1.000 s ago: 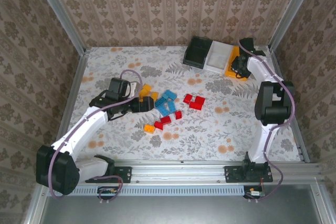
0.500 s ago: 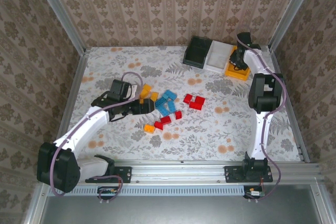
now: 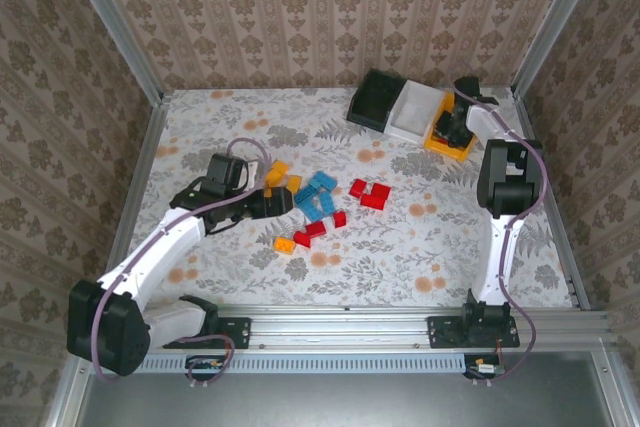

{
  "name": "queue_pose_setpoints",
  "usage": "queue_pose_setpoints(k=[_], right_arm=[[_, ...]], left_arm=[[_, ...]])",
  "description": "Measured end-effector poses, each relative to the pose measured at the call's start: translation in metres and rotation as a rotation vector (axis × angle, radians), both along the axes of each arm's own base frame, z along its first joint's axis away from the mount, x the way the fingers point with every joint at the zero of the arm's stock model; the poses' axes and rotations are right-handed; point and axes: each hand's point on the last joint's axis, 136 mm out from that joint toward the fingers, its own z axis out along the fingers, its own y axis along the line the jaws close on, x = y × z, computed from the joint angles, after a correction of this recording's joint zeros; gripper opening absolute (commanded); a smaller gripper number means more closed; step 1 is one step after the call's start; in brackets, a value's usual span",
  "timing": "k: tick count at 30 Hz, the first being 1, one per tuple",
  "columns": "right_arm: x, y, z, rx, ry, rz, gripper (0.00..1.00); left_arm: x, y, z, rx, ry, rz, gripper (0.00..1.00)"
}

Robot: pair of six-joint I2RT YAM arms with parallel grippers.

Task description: Sort the legos into containers by color

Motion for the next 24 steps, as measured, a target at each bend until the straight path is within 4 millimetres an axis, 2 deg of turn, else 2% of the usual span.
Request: queue_pose_setpoints(k=[2, 10, 13, 21, 24], right_arm=[[-0.011, 0.008, -0.013, 0.017, 0.037, 0.030, 0.12], [-0.030, 0.042, -0.008, 0.034, 0.035, 0.129, 0.06], [-0.032, 0.065, -0.009, 0.027, 0.036, 0.190, 0.06], [-0.043, 0.145, -0.008, 0.028, 0.035, 0.384, 0.06], [-0.049, 0.168, -0.008, 0.029, 0.037, 0.431, 0.07]], left_arm=[[-0.001, 0.000, 0.000, -0.001, -0.002, 0.000, 1.00], [-0.005, 0.002, 0.003, -0.014, -0.008, 0.012, 1.00], [-0.006, 0.003, 0.003, -0.017, -0.008, 0.015, 1.00], [-0.011, 0.005, 0.004, -0.022, -0.017, 0.017, 1.00], [-0.013, 0.007, 0.006, -0.026, -0.026, 0.020, 1.00]])
